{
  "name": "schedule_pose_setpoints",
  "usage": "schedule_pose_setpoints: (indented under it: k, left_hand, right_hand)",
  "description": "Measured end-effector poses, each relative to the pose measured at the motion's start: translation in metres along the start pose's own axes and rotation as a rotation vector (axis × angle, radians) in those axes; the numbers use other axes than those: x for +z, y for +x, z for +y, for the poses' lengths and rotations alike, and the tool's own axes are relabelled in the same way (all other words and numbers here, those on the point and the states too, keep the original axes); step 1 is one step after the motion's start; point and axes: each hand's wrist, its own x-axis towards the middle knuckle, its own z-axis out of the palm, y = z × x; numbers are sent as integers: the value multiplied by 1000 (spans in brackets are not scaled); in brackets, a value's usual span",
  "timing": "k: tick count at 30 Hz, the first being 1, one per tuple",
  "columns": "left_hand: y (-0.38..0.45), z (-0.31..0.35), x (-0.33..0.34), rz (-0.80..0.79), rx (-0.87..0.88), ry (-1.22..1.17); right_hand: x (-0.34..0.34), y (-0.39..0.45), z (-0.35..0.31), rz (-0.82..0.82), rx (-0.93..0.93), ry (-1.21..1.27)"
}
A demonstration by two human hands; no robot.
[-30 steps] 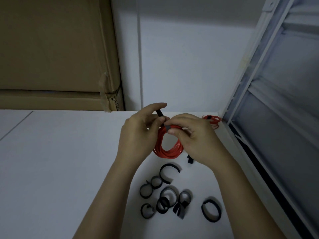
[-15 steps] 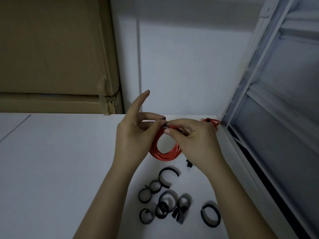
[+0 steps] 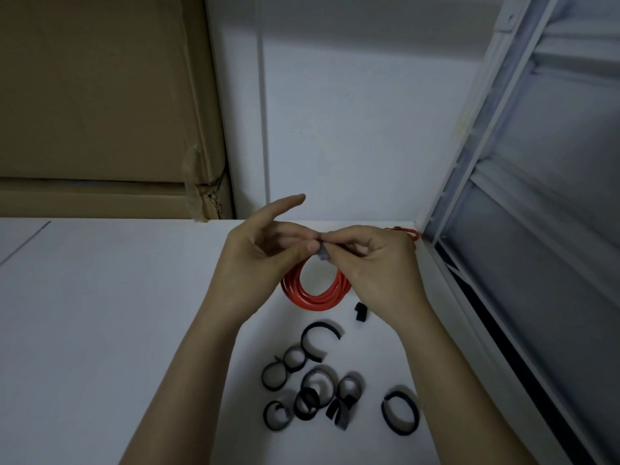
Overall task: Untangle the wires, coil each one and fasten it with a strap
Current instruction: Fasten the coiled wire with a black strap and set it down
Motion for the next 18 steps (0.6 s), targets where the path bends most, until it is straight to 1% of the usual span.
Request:
schedule_pose_setpoints:
  k: [2, 5, 12, 14, 18]
  left_hand:
    - [1, 0, -3, -17, -26, -5]
    - [1, 0, -5, 1, -32, 18]
    - [1, -1, -5, 1, -10, 85]
    - [1, -2, -4, -3, -6, 129]
    - [-2, -4, 1, 2, 21, 300]
  right_hand:
    - [-1, 0, 0, -25, -15, -10]
    - [-1, 1, -2, -61, -25, -20]
    - [-7, 2, -4, -122, 0, -24]
    - [-7, 2, -3, -108, 7, -43]
    - [-5, 2, -2, -74, 20, -89]
